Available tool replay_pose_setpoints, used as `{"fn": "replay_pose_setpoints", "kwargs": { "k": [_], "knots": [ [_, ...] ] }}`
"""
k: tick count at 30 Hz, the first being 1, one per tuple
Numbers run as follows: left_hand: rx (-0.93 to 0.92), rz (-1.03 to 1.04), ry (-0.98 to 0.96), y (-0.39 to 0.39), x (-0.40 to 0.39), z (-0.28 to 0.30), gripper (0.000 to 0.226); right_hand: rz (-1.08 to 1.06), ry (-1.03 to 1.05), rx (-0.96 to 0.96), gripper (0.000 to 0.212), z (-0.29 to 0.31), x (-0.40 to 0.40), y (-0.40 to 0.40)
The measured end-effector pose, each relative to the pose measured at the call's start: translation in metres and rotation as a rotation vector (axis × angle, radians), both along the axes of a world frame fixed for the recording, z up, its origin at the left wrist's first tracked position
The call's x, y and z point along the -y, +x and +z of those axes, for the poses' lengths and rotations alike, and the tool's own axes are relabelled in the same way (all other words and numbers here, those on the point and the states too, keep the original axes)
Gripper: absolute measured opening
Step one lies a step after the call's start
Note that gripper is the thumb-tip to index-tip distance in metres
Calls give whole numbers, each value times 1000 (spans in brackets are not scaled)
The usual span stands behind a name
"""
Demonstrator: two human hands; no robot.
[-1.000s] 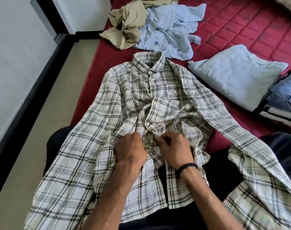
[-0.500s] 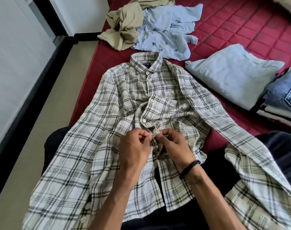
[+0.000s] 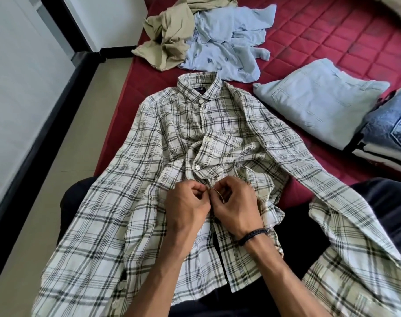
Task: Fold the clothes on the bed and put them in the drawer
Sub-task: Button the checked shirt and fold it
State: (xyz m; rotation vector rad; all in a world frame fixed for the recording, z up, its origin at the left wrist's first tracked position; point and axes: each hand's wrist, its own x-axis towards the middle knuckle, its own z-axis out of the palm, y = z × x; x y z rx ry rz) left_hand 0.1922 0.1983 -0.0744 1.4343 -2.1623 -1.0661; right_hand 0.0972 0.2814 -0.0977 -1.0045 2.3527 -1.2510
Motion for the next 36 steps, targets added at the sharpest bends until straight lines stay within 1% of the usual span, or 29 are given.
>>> {"fn": "replay_pose_setpoints", "kwargs": {
  "k": [2, 4, 6, 8, 12, 16, 19, 23, 26, 31, 36],
  "knots": [
    [-24, 3, 27, 1, 0, 0, 8, 2, -14, 50, 5, 0, -1, -2],
    [-74, 31, 102, 2, 0, 1, 11, 8, -28, 84, 3, -1, -1, -4],
    [-121, 58, 191, 2, 1, 2, 15, 24, -35, 53, 2, -2, -1, -5],
    [-149, 73, 242, 1, 1, 3, 12, 49, -40, 19, 2, -3, 1, -4],
    [-173, 55, 227, 1, 2, 2, 11, 70, -26, -24, 7, -8, 5, 0],
    [-168, 49, 193, 1, 2, 1, 10, 59, 5, -16, 13, -10, 6, -1],
    [-175, 47, 192, 2, 2, 0, 14, 53, 24, -32, 13, -10, 5, -1],
    [-179, 57, 195, 2, 2, 2, 19, 49, 61, -108, 11, -10, 4, 1],
    [-184, 61, 200, 4, 2, 0, 16, 102, 86, -125, 12, -9, 4, 2],
    [-177, 74, 198, 3, 4, -4, 7, 119, 83, -28, 9, -10, 3, -3],
    [-183, 92, 185, 4, 5, -7, 7, 108, 37, 195, 8, -7, -2, -6]
  ]
}}
